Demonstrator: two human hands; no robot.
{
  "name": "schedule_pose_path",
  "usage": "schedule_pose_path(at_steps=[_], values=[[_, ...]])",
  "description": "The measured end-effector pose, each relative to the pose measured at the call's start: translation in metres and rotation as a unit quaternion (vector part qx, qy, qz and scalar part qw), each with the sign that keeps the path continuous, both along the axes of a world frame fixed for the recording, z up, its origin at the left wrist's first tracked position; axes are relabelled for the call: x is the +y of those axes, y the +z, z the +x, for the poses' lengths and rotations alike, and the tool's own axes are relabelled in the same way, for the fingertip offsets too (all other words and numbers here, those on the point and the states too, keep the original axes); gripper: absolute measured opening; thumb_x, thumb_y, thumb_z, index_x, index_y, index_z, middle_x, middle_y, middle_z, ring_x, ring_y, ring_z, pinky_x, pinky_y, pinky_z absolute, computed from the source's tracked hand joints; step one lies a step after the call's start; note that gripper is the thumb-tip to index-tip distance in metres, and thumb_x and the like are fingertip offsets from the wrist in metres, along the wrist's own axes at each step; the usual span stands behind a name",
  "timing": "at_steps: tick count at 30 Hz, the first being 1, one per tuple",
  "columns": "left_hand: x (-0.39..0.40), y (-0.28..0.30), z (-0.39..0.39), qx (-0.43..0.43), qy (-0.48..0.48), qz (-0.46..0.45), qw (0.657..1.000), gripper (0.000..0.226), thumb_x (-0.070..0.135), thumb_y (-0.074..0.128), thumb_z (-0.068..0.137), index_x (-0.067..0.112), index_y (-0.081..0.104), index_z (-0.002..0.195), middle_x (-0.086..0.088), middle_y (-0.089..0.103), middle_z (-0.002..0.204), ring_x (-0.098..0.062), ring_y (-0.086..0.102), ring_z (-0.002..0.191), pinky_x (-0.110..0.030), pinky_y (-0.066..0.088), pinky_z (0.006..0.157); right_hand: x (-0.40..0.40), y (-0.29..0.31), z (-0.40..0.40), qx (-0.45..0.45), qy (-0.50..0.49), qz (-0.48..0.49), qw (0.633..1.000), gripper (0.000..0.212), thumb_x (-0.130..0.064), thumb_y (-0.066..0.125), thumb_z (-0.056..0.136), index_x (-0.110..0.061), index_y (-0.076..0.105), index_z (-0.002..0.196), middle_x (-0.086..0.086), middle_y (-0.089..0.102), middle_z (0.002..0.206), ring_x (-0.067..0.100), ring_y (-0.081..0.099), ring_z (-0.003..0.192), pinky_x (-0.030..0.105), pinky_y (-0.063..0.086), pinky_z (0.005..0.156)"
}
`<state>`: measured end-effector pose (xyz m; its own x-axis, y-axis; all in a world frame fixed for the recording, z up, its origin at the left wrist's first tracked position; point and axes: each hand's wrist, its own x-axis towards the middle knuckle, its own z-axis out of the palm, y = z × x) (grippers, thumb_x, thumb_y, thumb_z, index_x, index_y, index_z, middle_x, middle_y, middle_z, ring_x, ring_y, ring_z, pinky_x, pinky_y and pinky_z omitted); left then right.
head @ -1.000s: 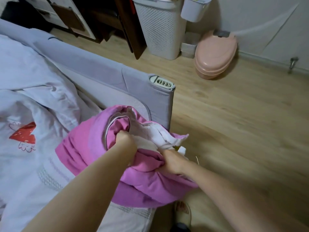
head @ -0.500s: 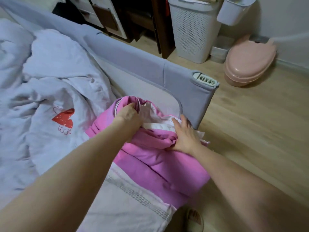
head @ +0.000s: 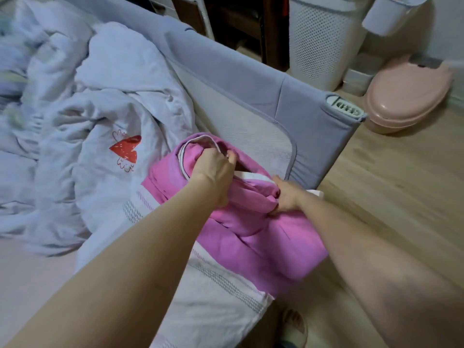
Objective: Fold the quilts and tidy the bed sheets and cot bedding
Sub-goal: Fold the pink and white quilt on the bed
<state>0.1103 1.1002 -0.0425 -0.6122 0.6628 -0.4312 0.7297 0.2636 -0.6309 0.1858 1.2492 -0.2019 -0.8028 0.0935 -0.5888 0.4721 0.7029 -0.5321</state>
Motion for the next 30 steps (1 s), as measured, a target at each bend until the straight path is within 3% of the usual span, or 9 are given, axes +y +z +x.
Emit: schedule_pose_path(at_steps=[3,5,7,9,11,17,24,28,30], values=[[-0.009,0.011,0.005,-0.006,0.022,0.042,0.999,0.097,0.039,0.059,0.079,-0.003,0.007,0.15,-0.009,0.06,0.12,-0.029,0.057,0.108,-0.033,0.035,0.074,-0.02,0.026,0.032,0.051,-0.019,0.113,0.992,0.066,-0.048,0.072,0.072,-0.015,0.046,0.123,0.017,0.059,0.115,0.037,0.057,0.109,0.038,0.045,0.085],[-0.002,0.035,0.002,-0.005,0.038,0.062,0.997,0.09,0.035,0.056,0.084,0.0,0.007,0.151,-0.011,0.055,0.131,-0.032,0.048,0.123,-0.038,0.037,0.09,-0.021,0.059,0.044,0.086,-0.034,0.19,0.977,0.051,-0.043,0.06,0.081,-0.015,0.049,0.121,0.017,0.056,0.112,0.037,0.056,0.106,0.04,0.043,0.087],[0.014,0.067,-0.01,-0.003,0.052,0.088,0.995,0.069,0.028,0.048,0.091,0.007,0.018,0.15,-0.01,0.051,0.138,-0.035,0.041,0.13,-0.048,0.03,0.104,-0.017,0.095,0.043,0.116,-0.058,0.219,0.967,0.038,-0.033,0.055,0.085,-0.013,0.053,0.117,0.016,0.058,0.109,0.037,0.059,0.102,0.04,0.045,0.084],[0.025,0.111,-0.024,0.017,0.036,0.116,0.992,0.044,0.024,0.038,0.098,0.017,0.037,0.141,-0.005,0.051,0.137,-0.031,0.041,0.13,-0.052,0.026,0.107,-0.014,0.142,0.037,0.132,-0.085,0.236,0.959,0.032,-0.021,0.052,0.084,-0.011,0.055,0.114,0.017,0.063,0.108,0.037,0.061,0.101,0.04,0.047,0.079],[0.031,0.143,-0.035,0.026,0.025,0.13,0.991,0.035,0.028,0.032,0.102,0.023,0.047,0.134,-0.003,0.052,0.136,-0.028,0.038,0.131,-0.056,0.023,0.11,-0.011,0.18,0.032,0.142,-0.088,0.249,0.954,0.031,-0.012,0.052,0.08,-0.009,0.056,0.111,0.017,0.065,0.108,0.038,0.062,0.102,0.04,0.048,0.077],[0.031,0.242,-0.079,0.08,0.03,0.258,0.962,0.031,0.02,0.035,0.101,0.021,0.054,0.125,-0.005,0.053,0.129,-0.026,0.037,0.126,-0.053,0.042,0.096,0.007,0.294,-0.014,0.24,-0.218,0.253,0.911,0.024,-0.009,0.049,0.07,-0.006,0.063,0.089,0.023,0.067,0.098,0.042,0.062,0.092,0.035,0.04,0.064],[-0.003,0.285,-0.12,0.044,0.082,0.338,0.937,0.033,0.013,0.035,0.101,0.013,0.053,0.128,-0.014,0.049,0.133,-0.032,0.034,0.13,-0.052,0.044,0.094,-0.01,0.351,-0.06,0.298,-0.184,0.251,0.902,0.037,-0.013,0.043,0.061,-0.003,0.065,0.089,0.026,0.065,0.095,0.044,0.061,0.089,0.04,0.049,0.07],[-0.036,0.263,-0.125,0.011,0.087,0.4,0.912,0.032,0.011,0.037,0.099,0.01,0.051,0.127,-0.014,0.046,0.132,-0.033,0.033,0.13,-0.047,0.046,0.093,-0.02,0.347,-0.076,0.271,-0.156,0.231,0.921,0.025,-0.007,0.045,0.068,-0.003,0.063,0.086,0.028,0.064,0.099,0.044,0.059,0.092,0.041,0.048,0.073],[-0.046,0.235,-0.106,-0.059,0.15,0.474,0.865,0.042,0.015,0.042,0.098,0.011,0.038,0.139,-0.014,0.036,0.14,-0.034,0.03,0.133,-0.048,0.042,0.095,-0.025,0.334,-0.075,0.251,-0.172,0.188,0.934,0.018,-0.005,0.045,0.073,-0.002,0.06,0.082,0.029,0.064,0.098,0.044,0.06,0.093,0.039,0.045,0.07]])
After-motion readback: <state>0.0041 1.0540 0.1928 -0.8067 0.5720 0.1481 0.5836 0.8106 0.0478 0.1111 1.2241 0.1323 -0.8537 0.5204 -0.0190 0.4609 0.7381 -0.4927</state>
